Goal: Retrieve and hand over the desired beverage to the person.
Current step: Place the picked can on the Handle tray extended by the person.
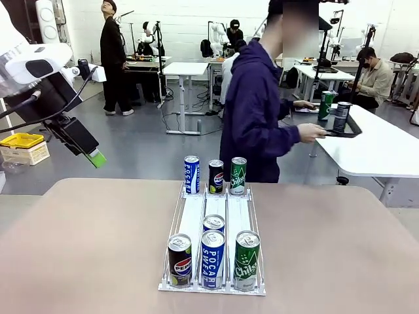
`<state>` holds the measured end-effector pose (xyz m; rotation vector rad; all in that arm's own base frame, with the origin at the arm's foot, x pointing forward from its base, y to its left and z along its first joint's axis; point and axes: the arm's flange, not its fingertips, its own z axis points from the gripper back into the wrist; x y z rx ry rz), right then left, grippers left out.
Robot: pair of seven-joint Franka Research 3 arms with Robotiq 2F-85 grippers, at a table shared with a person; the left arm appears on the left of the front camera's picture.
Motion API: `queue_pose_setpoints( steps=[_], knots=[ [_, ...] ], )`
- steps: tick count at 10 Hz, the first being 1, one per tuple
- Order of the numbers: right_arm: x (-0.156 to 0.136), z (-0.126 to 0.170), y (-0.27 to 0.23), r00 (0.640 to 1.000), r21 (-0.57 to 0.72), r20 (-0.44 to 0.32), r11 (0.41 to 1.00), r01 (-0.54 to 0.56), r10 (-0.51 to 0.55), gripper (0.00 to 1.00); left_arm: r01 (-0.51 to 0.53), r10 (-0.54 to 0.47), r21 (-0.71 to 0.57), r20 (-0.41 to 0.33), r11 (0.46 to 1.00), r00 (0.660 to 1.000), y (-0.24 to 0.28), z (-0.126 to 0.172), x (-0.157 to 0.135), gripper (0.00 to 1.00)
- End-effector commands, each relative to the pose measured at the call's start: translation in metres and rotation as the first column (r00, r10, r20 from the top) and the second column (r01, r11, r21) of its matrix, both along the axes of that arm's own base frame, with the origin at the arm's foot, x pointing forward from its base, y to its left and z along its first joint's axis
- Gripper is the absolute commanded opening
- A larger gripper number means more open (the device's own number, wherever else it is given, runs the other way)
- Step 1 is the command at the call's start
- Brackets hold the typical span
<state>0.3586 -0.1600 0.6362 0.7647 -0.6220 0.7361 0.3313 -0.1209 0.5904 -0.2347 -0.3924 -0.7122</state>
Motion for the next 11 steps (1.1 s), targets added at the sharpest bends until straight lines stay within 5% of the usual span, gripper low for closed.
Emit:
queue_pose_setpoints(
  steps=[1,5,8,11],
  knots=[
    [0.002,0.001,0.001,1.000,0.031,0.021,0.999,-0.008,0.008,1.00,0.001,0.000,-0.051,0.016,0.999,1.000,0.019,0.006,-0.001,1.00],
    [0.002,0.001,0.001,1.000,0.031,0.021,0.999,-0.008,0.008,1.00,-0.019,0.061,-0.321,0.123,0.947,0.991,0.148,0.049,0.002,1.00],
    [0.002,0.001,0.001,1.000,0.031,0.021,0.999,-0.008,0.008,1.00,0.020,0.032,-0.455,0.108,0.890,0.994,0.226,0.060,-0.013,1.00],
    [0.002,0.001,0.001,1.000,0.031,0.021,0.999,-0.008,0.008,1.00,0.049,-0.030,-0.474,0.048,0.879,0.998,0.250,0.061,-0.021,1.00]
  ],
)
